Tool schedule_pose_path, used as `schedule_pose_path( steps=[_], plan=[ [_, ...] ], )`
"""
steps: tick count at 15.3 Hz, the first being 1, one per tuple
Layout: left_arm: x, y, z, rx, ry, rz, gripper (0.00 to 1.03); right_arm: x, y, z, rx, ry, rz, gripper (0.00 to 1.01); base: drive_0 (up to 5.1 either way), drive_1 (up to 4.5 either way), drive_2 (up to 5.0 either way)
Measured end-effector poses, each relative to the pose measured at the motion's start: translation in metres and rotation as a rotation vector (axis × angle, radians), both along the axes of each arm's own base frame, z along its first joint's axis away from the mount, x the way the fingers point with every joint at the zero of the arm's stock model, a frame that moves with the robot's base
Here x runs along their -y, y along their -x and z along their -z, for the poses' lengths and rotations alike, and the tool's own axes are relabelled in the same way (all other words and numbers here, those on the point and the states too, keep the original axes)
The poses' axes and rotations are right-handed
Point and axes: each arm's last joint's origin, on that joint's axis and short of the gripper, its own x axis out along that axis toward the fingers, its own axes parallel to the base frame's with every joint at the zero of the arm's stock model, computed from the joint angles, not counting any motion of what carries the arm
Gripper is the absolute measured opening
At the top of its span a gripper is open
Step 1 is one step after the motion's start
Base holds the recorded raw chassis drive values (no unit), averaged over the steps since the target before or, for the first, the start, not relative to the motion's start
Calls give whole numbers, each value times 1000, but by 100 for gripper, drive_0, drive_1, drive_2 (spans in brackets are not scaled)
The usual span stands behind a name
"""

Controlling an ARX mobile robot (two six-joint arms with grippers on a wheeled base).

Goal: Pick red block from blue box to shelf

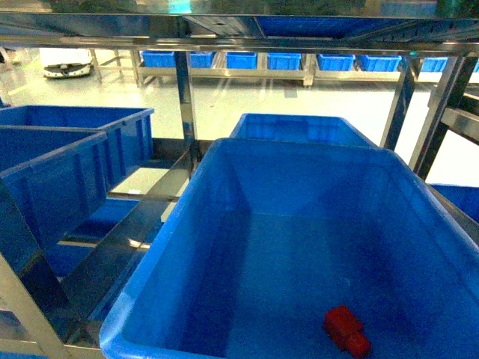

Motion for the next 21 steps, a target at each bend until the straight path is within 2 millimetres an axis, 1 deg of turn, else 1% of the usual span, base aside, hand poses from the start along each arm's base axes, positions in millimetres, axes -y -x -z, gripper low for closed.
schedule_pose_path(
  steps=[2, 5, 7, 8, 9, 10, 11, 12, 13, 15, 17, 18, 19, 21],
  plan=[
    [0, 0, 0, 0, 0, 0, 98, 8, 16, -7, 28, 25, 36, 98, 0, 0, 0],
    [0, 0, 0, 0, 0, 0, 98, 8, 35, -2, 34, 82, 69, 98, 0, 0, 0],
    [0, 0, 0, 0, 0, 0, 98, 10, 37, -4, 51, 86, 90, 98, 0, 0, 0],
    [0, 0, 0, 0, 0, 0, 98, 17, 32, -4, 58, 101, 161, 98, 0, 0, 0],
    [0, 0, 0, 0, 0, 0, 98, 20, 29, -6, 125, 98, 197, 96, 0, 0, 0],
    [0, 0, 0, 0, 0, 0, 98, 21, 31, -2, 264, 99, 241, 86, 0, 0, 0],
    [0, 0, 0, 0, 0, 0, 98, 22, 34, 5, 330, 94, 247, 75, 0, 0, 0],
    [0, 0, 0, 1, 0, 0, 98, 31, 36, 4, 355, 100, 260, 62, 0, 0, 0],
    [0, 0, 0, 0, 0, -1, 98, 35, 37, 4, 362, 107, 291, 51, 0, 0, 0],
    [0, 0, 0, 0, 0, 0, 98, 33, 39, 8, 361, 106, 260, 33, 0, 0, 0],
    [0, 0, 0, 0, 0, 0, 98, 33, 43, 12, 361, 107, 262, 2, 0, 0, 0],
    [0, 0, 0, 0, 0, 0, 98, 33, 44, 15, 385, 107, 264, 2, 0, 0, 0],
    [0, 0, 0, 0, 0, 0, 98, 33, 45, 17, 372, 109, 262, 2, 0, 0, 0],
    [0, 0, 0, 0, 0, 0, 98, 33, 47, 17, 379, 108, 263, 2, 0, 0, 0]
  ],
)
